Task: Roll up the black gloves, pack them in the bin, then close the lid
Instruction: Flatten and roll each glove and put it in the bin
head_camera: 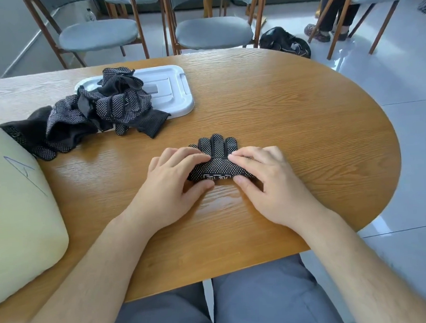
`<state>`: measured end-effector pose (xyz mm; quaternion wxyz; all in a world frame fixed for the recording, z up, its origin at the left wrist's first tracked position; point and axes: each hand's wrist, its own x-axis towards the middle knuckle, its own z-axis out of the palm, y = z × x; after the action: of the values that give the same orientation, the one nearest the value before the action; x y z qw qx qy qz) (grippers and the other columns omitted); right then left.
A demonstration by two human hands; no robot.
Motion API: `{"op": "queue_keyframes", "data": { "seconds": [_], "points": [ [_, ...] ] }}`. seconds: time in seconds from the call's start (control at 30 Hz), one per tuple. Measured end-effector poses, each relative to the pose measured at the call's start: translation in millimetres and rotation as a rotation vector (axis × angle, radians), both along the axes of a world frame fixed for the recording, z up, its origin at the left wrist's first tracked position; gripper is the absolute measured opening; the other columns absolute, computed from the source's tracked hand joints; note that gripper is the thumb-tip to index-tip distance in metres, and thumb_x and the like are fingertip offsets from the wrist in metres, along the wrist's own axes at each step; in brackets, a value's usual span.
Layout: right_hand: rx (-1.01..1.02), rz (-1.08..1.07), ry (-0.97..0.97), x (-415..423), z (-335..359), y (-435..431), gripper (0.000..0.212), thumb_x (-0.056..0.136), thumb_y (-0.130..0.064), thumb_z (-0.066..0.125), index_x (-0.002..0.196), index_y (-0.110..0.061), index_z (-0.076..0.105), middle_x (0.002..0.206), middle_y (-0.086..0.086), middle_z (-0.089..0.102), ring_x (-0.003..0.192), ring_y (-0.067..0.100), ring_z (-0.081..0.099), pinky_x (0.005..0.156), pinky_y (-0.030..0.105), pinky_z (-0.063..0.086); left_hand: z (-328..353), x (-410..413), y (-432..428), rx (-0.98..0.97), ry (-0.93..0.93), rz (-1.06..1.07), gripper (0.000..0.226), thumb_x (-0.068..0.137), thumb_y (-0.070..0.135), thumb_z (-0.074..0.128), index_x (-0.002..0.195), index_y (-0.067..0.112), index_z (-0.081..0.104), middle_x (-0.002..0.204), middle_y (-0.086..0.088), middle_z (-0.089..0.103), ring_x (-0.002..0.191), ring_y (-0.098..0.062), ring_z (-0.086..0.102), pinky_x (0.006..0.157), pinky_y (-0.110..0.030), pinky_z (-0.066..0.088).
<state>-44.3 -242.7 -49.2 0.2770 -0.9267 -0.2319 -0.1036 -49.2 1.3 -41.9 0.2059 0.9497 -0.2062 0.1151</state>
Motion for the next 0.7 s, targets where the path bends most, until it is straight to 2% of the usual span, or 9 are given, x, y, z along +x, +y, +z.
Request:
{"op": "queue_keyframes", "data": {
  "seconds": [0.07, 0.17, 0.27, 0.33, 0.43, 0.53, 0.6, 0.7],
  "points": [
    [0.03, 0.012, 0.006, 3, 3, 1, 0.04, 0.102, -0.038, 0.053, 0.136, -0.023, 0.065, 0.13, -0.015, 0.062, 0.115, 0.017, 0.048, 0.102, 0.04, 0.044, 2, 2, -3, -0.02, -0.031, 0.014, 0.047, 0.094, 0.058, 0.049, 0.128, 0.029, 0.063, 0.127, 0.017, 0.059, 0.119, -0.012, 0.049, 0.089, -0.026, 0.027],
    [0.17, 0.058, 0.156, -5, 9, -4, 0.033, 0.102, -0.035, 0.059, 0.135, -0.032, 0.063, 0.117, -0.023, 0.062, 0.111, -0.002, 0.052, 0.098, 0.019, 0.041, 5, -4, -1, -0.13, -0.014, -0.007, 0.037, 0.096, 0.053, 0.052, 0.121, 0.029, 0.066, 0.114, 0.023, 0.062, 0.113, -0.009, 0.053, 0.092, -0.032, 0.036],
    [0.223, 0.051, 0.239, -14, 13, -5, 0.028, 0.101, -0.038, 0.059, 0.129, -0.039, 0.062, 0.113, -0.016, 0.062, 0.1, -0.007, 0.056, 0.085, 0.006, 0.036, 8, -11, 1, -0.264, 0.036, -0.038, 0.031, 0.094, 0.05, 0.056, 0.115, 0.028, 0.065, 0.111, 0.027, 0.062, 0.11, -0.005, 0.054, 0.095, -0.03, 0.039],
    [0.195, 0.006, 0.188, -11, 13, -2, 0.023, 0.102, -0.036, 0.059, 0.123, -0.031, 0.067, 0.108, -0.012, 0.059, 0.101, -0.001, 0.053, 0.09, 0.013, 0.037, 9, -4, -3, -0.233, 0.022, -0.032, 0.032, 0.095, 0.048, 0.056, 0.112, 0.024, 0.067, 0.108, 0.02, 0.062, 0.109, -0.012, 0.051, 0.097, -0.028, 0.039],
    [0.154, -0.09, 0.209, 10, 16, 6, 0.024, 0.104, -0.036, 0.057, 0.117, -0.025, 0.072, 0.107, -0.008, 0.055, 0.113, 0.012, 0.049, 0.097, 0.028, 0.038, 11, 19, -9, -0.182, 0.043, 0.014, 0.023, 0.099, 0.04, 0.059, 0.115, 0.025, 0.068, 0.113, 0.009, 0.055, 0.111, -0.017, 0.045, 0.102, -0.036, 0.038],
    [0.175, -0.122, 0.29, 23, 23, 11, 0.021, 0.103, -0.038, 0.057, 0.11, -0.029, 0.074, 0.104, -0.007, 0.058, 0.111, 0.015, 0.053, 0.092, 0.027, 0.037, 12, 32, -16, -0.154, -0.033, -0.013, 0.016, 0.099, 0.025, 0.059, 0.111, 0.028, 0.068, 0.114, 0.008, 0.055, 0.108, -0.02, 0.046, 0.098, -0.049, 0.042],
    [0.191, -0.154, 0.346, 26, 28, 12, 0.018, 0.102, -0.042, 0.058, 0.105, -0.033, 0.073, 0.099, -0.01, 0.056, 0.103, 0.013, 0.053, 0.085, 0.027, 0.036, 12, 32, -18, -0.108, -0.116, -0.037, 0.017, 0.097, 0.021, 0.057, 0.105, 0.029, 0.07, 0.109, 0.012, 0.058, 0.106, -0.021, 0.049, 0.09, -0.05, 0.043],
    [0.116, -0.281, 0.36, 21, 37, 9, 0.028, 0.1, -0.056, 0.053, 0.104, -0.034, 0.069, 0.087, -0.014, 0.055, 0.087, 0.01, 0.053, 0.073, 0.03, 0.039, 15, 20, -15, -0.05, -0.137, -0.045, 0.022, 0.094, 0.042, 0.059, 0.108, 0.031, 0.071, 0.106, 0.018, 0.06, 0.108, -0.016, 0.052, 0.089, -0.042, 0.04]
  ]
}}
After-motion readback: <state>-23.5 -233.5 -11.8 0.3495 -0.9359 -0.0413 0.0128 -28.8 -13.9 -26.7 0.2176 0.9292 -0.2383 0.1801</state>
